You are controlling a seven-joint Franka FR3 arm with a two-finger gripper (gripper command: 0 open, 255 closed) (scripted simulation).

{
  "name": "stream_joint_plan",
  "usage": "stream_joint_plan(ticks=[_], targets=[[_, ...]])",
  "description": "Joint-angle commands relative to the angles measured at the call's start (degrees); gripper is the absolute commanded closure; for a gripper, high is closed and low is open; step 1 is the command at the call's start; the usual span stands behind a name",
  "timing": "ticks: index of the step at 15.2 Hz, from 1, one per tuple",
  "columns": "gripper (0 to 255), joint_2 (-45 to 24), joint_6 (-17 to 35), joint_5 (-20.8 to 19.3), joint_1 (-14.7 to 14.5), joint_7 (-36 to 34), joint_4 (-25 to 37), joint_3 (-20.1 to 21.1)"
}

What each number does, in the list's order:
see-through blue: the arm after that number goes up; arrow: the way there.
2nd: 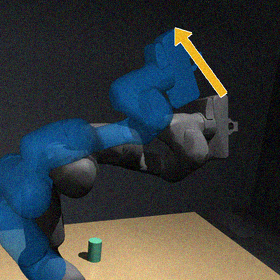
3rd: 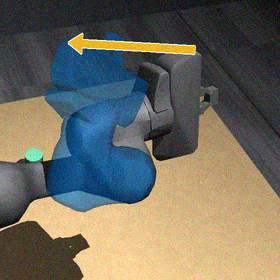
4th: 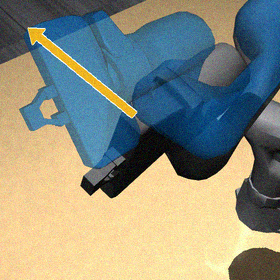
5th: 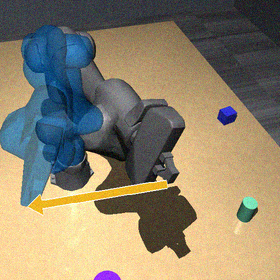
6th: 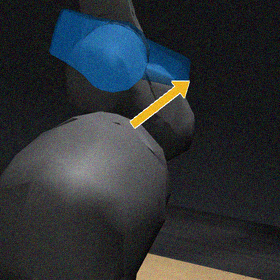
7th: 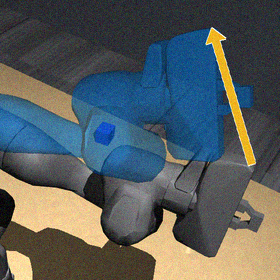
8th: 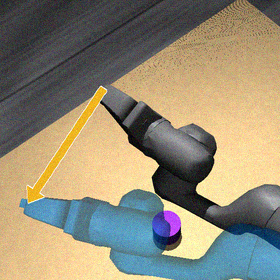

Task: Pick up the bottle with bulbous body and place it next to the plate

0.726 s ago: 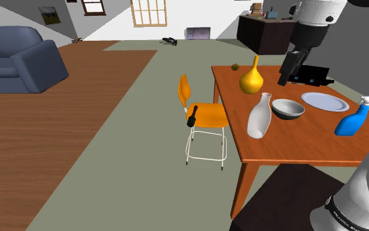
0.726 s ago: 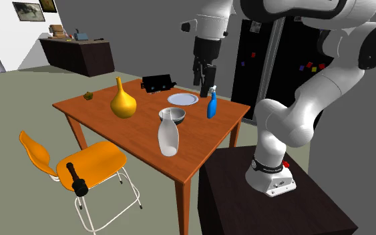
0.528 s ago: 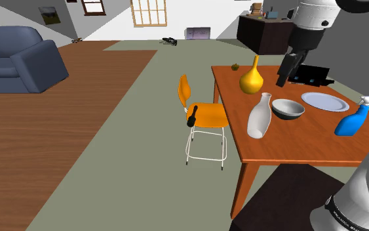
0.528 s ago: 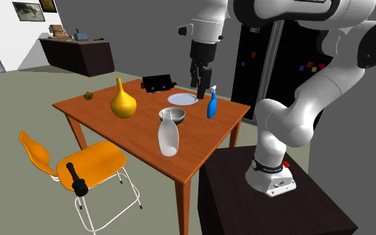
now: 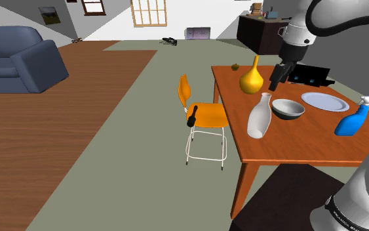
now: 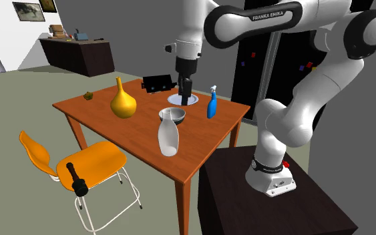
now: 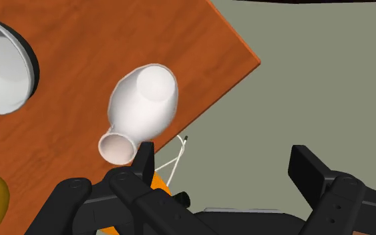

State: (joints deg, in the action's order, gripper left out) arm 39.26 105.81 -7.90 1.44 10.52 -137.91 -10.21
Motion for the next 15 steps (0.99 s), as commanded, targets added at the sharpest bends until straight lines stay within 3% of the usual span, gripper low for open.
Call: stream_joint_plan(ticks=[1, 11, 15], targets=[[0, -3.10, 3.48, -0.26, 0.33, 1.58, -0.12, -2.17], [0, -20.38, 17.28, 2.96, 0.52, 11.54, 3.60, -12.96], [0, -21.99, 20.56, 3.42, 0.35, 11.94, 1.86, -13.38]])
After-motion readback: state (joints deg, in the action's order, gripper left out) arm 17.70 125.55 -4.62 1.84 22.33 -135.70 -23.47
